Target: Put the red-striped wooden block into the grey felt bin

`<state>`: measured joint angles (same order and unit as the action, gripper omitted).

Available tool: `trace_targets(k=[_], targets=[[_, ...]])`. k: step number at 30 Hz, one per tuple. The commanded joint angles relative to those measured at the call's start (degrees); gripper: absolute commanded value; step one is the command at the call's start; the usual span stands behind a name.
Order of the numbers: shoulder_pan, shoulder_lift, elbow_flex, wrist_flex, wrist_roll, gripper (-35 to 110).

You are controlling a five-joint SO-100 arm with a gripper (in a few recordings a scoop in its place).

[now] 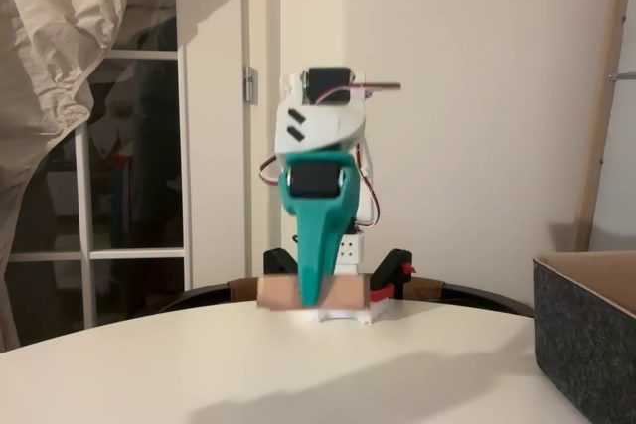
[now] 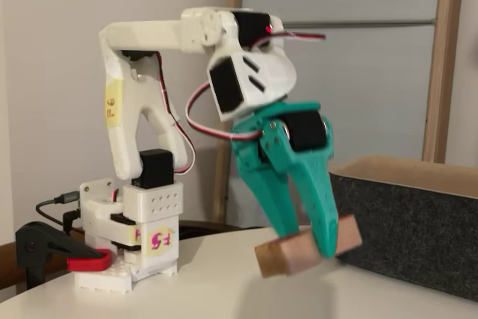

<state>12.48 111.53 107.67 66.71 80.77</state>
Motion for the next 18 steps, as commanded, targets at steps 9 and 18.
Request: trace_targets(k=[9,18], targets=[[-3.25,8.00,-6.50,0.79,-1.23,4],[-8.79,7.91,-13.71,0.70,-3.52,5]])
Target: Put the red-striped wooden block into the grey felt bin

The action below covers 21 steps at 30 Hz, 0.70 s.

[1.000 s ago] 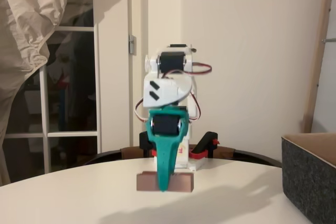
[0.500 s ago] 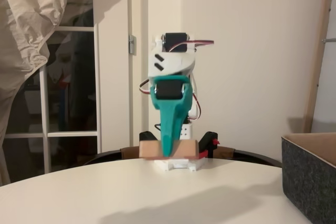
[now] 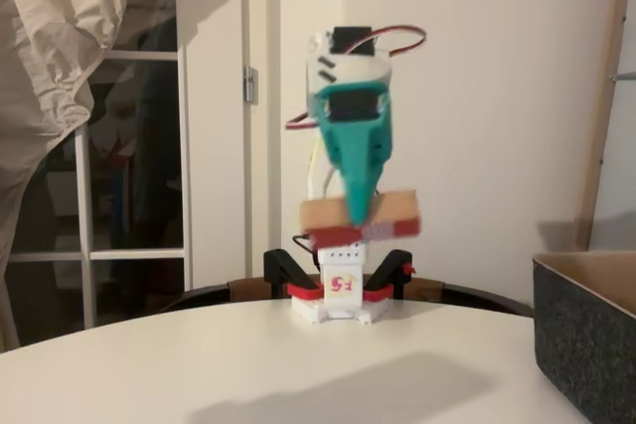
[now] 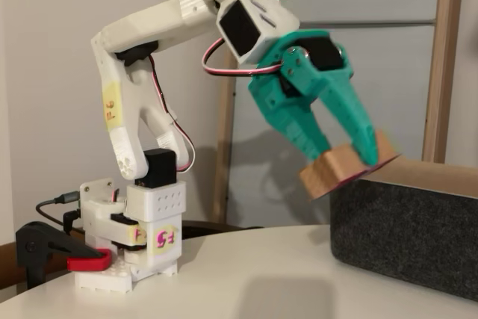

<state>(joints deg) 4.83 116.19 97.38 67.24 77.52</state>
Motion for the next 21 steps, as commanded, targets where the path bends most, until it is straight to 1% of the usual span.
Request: trace_targets(k=[1,10,21], targets=[[-2.02,3.25,-4.22,0.18,-0.53,5],[-10.99,2.55,-8.96,-0.26,-3.69,4],[-21.27,-2.64,-10.99,-6.77,-9.49,4]])
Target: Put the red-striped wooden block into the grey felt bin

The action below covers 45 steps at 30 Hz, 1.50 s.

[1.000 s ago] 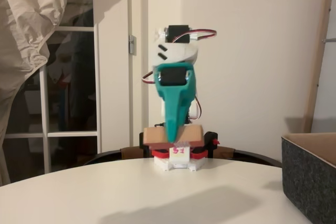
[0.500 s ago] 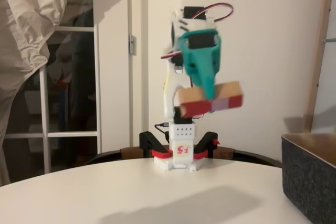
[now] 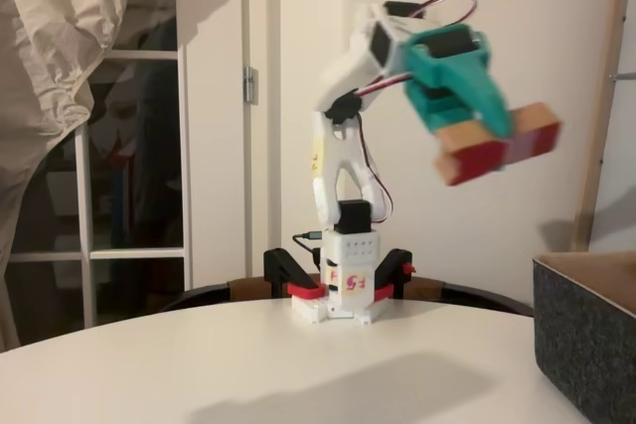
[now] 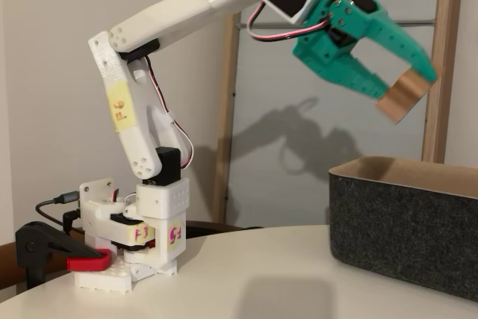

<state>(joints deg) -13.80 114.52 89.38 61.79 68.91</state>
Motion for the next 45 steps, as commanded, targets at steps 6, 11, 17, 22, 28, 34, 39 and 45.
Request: trace_targets(k=[6,11,17,22,28,34,39,45], targets=[[-8.09,-8.00,-8.53,-2.20,-3.60,4],[-11.87,-14.33,-13.27,-2.64,-6.59,4],[-17.31,-21.18,-19.07,-3.25,-10.37,3],[-24.61,-22.41,-20.92,-3.16,-17.84,2],[-31.20,-24.35,-21.09,-3.16,-25.05,2],[-32.34,-29.09,-21.45,-3.43,-28.39,3],[-31.03,-31.90,-21.45,-4.04,-28.56,3],[-29.00,-34.45,-21.27,-4.04,-28.30,2]])
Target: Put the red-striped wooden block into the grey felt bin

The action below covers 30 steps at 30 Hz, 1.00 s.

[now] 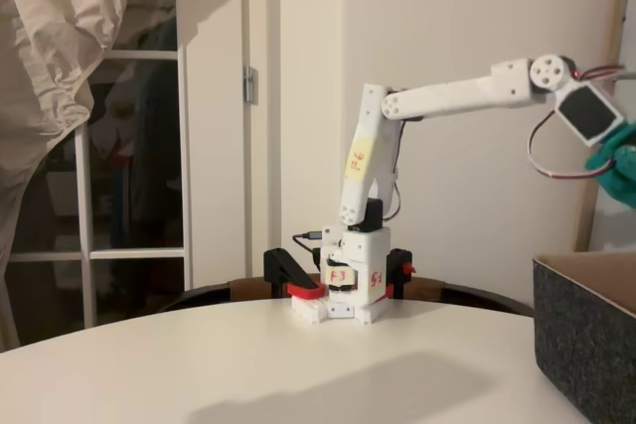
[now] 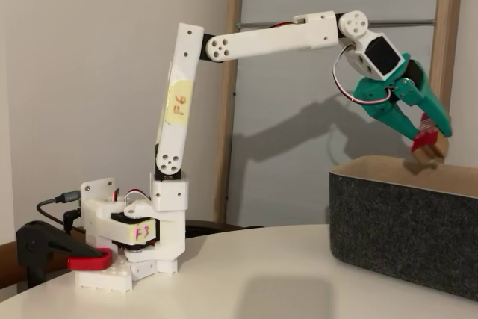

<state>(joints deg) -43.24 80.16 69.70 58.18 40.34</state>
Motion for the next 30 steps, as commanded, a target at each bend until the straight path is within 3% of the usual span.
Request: trace_targets(k=[1,14,30], targets=[[0.79,-0.62,-1.58,-0.44,0.35,2],[5.45,-5.10,-1.41,-0.35,2.20,2],[4.83,-4.66,-1.58,-0.18,0.70,19]])
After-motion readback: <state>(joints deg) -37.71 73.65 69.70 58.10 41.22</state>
